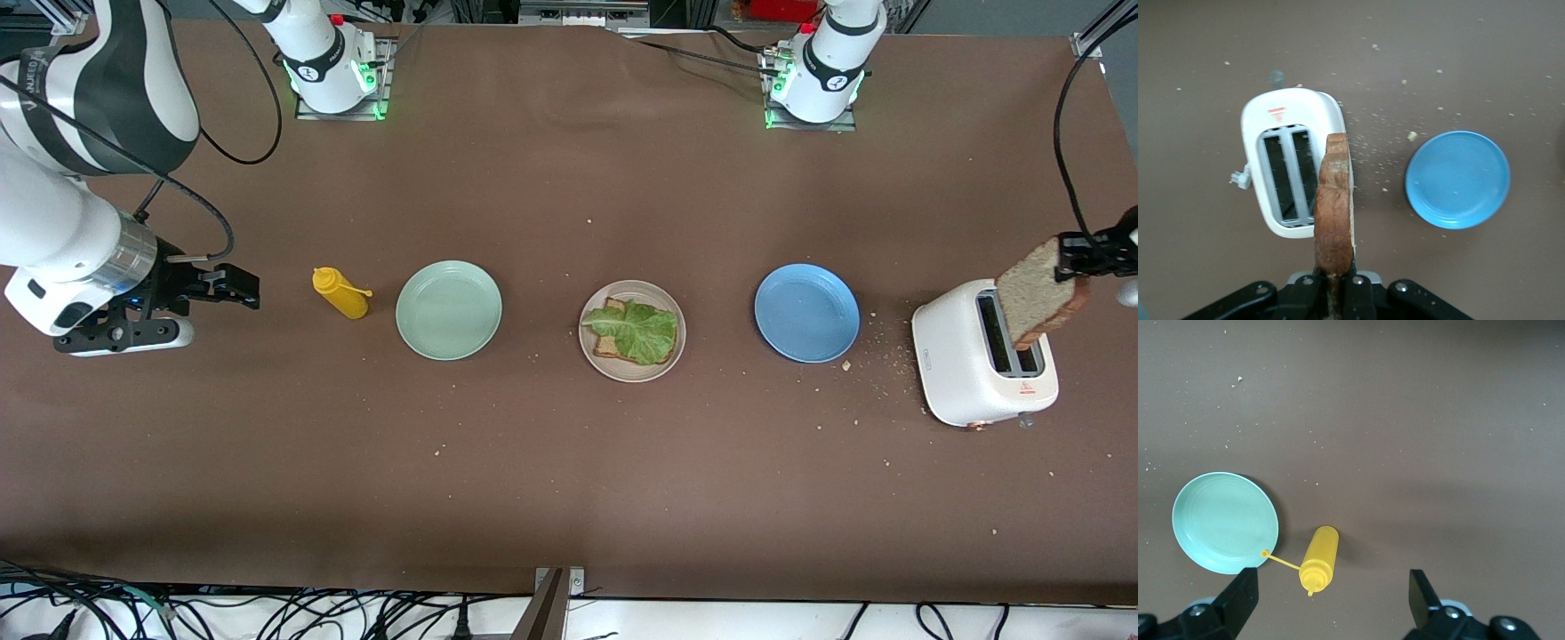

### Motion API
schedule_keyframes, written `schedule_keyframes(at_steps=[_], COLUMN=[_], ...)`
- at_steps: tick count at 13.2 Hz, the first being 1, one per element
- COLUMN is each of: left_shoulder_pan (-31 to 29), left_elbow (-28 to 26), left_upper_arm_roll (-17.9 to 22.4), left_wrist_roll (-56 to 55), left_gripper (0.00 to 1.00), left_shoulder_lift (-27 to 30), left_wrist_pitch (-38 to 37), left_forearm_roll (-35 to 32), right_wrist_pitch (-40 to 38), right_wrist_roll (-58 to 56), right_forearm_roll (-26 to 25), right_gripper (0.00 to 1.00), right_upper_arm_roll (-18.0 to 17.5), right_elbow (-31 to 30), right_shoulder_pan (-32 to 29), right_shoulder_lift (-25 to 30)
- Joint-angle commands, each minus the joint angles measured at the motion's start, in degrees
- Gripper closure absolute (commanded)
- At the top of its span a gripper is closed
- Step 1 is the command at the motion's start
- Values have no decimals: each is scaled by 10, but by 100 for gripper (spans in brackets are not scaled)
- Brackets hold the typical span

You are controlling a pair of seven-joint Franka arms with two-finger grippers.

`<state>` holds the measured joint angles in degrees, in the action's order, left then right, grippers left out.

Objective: Make sandwich in beige plate with both arms
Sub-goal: 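Grasp the bread slice in the toaster with the left gripper and lift, then carry the bread slice over the lettuce on the beige plate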

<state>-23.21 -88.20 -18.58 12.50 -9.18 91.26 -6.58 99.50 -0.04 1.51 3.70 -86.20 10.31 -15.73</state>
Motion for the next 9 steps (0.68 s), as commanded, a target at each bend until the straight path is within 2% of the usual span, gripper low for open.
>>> schedule_keyframes(at_steps=[1,3,5,9], left_shoulder_pan=[1,15,44,48], left_elbow=[14,14,14,14], left_upper_arm_roll=[-85,-126,-128,-128], left_wrist_roll=[-99,-162,-180,-158], left_gripper=[100,100,100,100], left_shoulder_lift=[-12,-36,-82,-202], left_wrist_pitch=[-35,-35,-35,-32], left_forearm_roll=[14,78,171,367], right_wrist_pitch=[-8,-8,-8,-6], right_wrist_roll=[5,1,1,1], right_forearm_roll=[10,10,10,10], right_gripper=[0,0,0,0], right_upper_arm_roll=[-2,0,0,0], right_elbow=[5,3,2,2], right_shoulder_pan=[6,5,5,6], right_shoulder_lift=[1,0,0,0])
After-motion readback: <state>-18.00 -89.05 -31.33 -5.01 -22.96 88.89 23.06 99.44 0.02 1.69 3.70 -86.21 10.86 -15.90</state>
